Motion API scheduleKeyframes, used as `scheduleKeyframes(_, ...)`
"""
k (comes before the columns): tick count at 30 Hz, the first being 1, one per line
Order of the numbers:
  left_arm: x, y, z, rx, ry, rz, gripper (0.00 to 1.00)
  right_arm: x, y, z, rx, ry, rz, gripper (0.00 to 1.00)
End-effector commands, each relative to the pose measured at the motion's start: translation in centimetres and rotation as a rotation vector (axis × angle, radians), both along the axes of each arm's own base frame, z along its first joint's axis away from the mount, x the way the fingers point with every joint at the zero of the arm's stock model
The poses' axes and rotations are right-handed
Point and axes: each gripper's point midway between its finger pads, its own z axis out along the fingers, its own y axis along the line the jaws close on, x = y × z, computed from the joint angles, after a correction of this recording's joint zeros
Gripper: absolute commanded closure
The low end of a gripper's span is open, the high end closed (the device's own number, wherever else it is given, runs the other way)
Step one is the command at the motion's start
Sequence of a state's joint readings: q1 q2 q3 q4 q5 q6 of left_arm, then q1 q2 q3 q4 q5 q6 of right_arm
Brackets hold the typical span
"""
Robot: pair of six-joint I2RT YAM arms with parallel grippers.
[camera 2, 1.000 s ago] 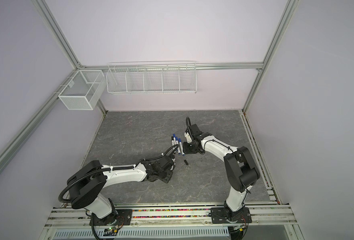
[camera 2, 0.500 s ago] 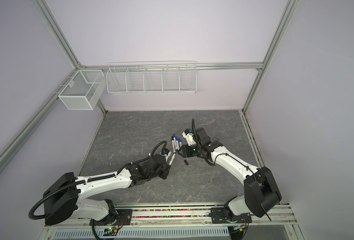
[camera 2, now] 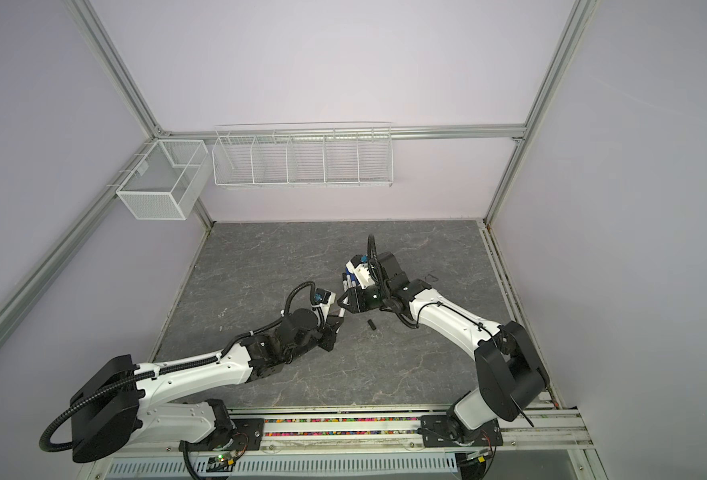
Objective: Insert the pens into the pen caps
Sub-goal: 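Grasp the black-tipped white marker with the left gripper and raise it upright, then move the open right gripper down over the black cap on the table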
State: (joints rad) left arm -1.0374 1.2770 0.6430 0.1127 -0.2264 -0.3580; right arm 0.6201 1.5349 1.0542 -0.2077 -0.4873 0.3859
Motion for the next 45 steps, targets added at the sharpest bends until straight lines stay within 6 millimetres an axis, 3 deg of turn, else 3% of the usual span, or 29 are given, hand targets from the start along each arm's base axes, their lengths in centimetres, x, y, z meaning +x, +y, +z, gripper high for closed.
scheduleKeyframes(1, -0.1, -0.4, 0.4, -0.038, -0.007, -0.011, 1.0, -0.2, 1.4, 0.5, 0.037, 0.005, 0.043, 0.64)
scheduleKeyframes(6, 0.1, -0.4, 0.5, -0.047, -0.015, 0.0, 1.0, -0.5, 1.5, 0.6, 0.042, 0.001, 0.061, 0.83)
scheduleKeyframes(9, 0.3, -0.3, 0.3, -0.045, -0.016, 0.015, 1.0, -0.8, 1.3, 1.0, 0.047, -0.011, 0.067, 0.88)
scheduleKeyframes(12, 0.6, 0.3, 0.0, -0.04, -0.008, 0.059, 0.73, -1.2, 1.3, 1.6, 0.065, -0.013, 0.086, 0.9)
scheduleKeyframes(17, 0.7, 0.3, -0.2, -0.041, -0.007, 0.065, 0.64, -1.7, 1.1, 2.5, 0.084, -0.021, 0.103, 0.9)
scheduleKeyframes(29, 0.6, -0.8, 0.0, -0.047, -0.012, 0.018, 0.72, -2.3, 1.3, 1.9, 0.078, 0.016, 0.137, 0.9)
scheduleKeyframes(32, 0.6, -1.0, 0.1, -0.052, -0.016, 0.014, 0.78, -2.5, 1.3, 1.4, 0.068, 0.033, 0.144, 0.9)
scheduleKeyframes(38, 0.7, -0.7, 0.4, -0.071, -0.023, 0.026, 1.0, -2.2, 0.3, -0.2, 0.007, 0.053, 0.101, 0.88)
scheduleKeyframes(41, 1.1, -0.1, 0.0, -0.066, -0.017, 0.071, 1.0, -1.2, -1.3, -1.2, -0.049, 0.049, 0.005, 0.77)
scheduleKeyframes(43, 1.7, 0.8, -0.6, -0.049, -0.012, 0.138, 1.0, -0.1, -3.6, -2.3, -0.12, 0.039, -0.122, 0.64)
scheduleKeyframes(45, 2.4, 1.8, -1.4, -0.021, 0.001, 0.202, 1.0, 0.9, -6.5, -3.8, -0.223, 0.034, -0.266, 0.57)
